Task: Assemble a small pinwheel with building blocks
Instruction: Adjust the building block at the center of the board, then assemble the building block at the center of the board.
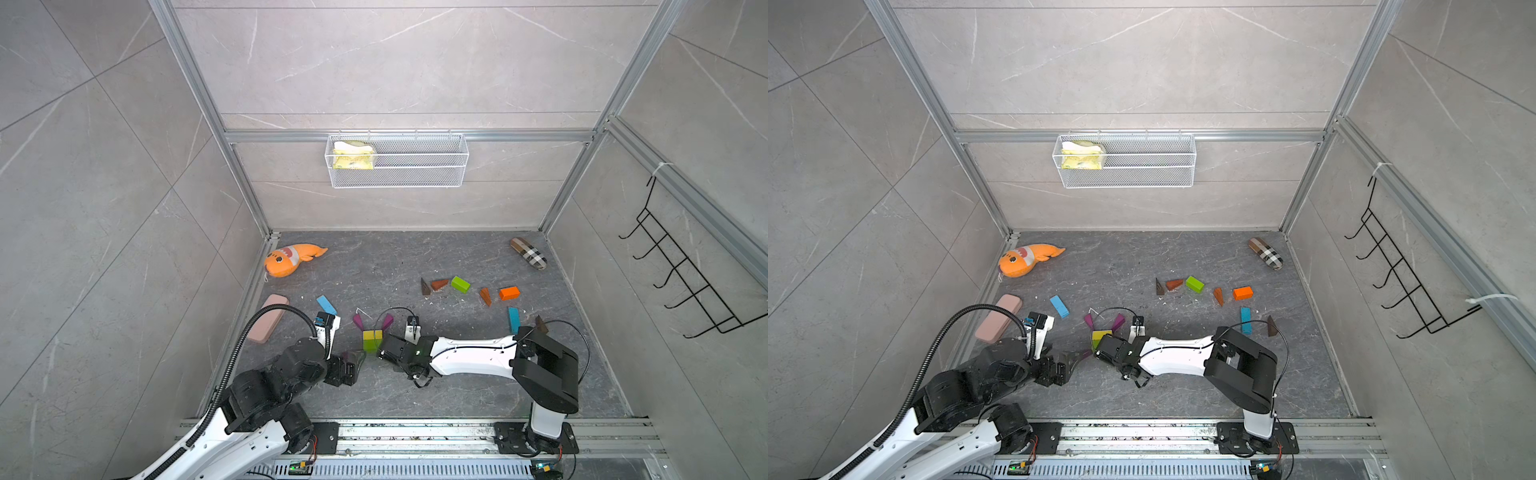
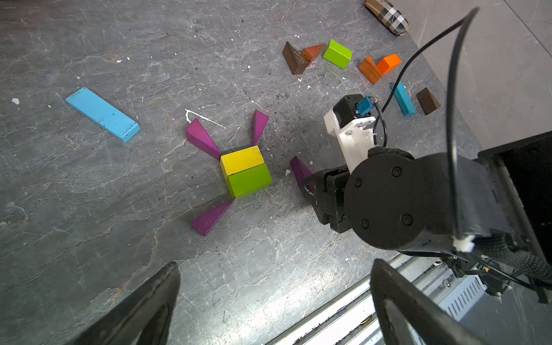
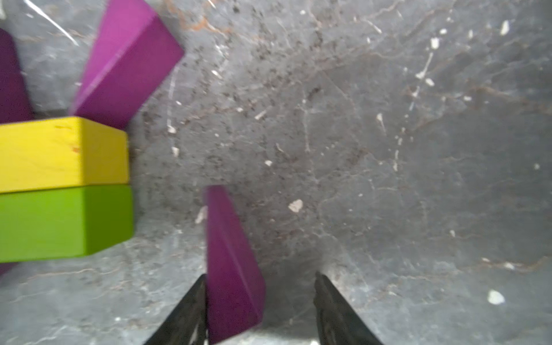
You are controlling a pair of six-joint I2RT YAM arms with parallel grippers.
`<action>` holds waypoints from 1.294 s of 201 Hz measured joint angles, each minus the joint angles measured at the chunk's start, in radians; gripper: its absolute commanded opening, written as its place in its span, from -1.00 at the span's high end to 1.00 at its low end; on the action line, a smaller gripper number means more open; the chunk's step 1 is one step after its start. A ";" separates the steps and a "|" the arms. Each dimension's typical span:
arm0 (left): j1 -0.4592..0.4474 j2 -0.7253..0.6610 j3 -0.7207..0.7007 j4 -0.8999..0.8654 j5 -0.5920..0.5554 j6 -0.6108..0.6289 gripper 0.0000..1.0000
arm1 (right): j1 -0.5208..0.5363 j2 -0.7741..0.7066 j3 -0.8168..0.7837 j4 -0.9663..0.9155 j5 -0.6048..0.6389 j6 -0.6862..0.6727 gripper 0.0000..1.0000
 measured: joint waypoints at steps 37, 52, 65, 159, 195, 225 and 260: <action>0.000 0.010 -0.005 0.006 0.001 0.002 -1.00 | 0.000 -0.010 -0.031 -0.010 0.000 -0.002 -0.07; 0.000 0.016 -0.005 0.012 0.002 0.002 -1.00 | 0.000 -0.018 -0.044 -0.008 0.000 -0.016 -0.07; 0.000 0.021 -0.006 0.017 0.004 0.002 -1.00 | 0.000 -0.026 -0.053 -0.005 0.000 -0.041 -0.07; 0.000 0.050 -0.006 0.019 0.008 0.014 -1.00 | -0.024 -0.143 -0.118 0.095 -0.141 -0.613 -0.18; 0.000 0.078 -0.005 0.017 0.012 0.006 -1.00 | -0.126 -0.204 -0.121 0.095 -0.269 -0.827 -0.30; 0.000 0.110 -0.003 -0.010 0.037 -0.100 -1.00 | -0.190 -0.216 -0.121 0.097 -0.401 -0.994 -0.26; 0.000 0.130 -0.013 -0.011 0.090 -0.200 -1.00 | -0.249 -0.211 -0.119 0.103 -0.555 -1.144 -0.20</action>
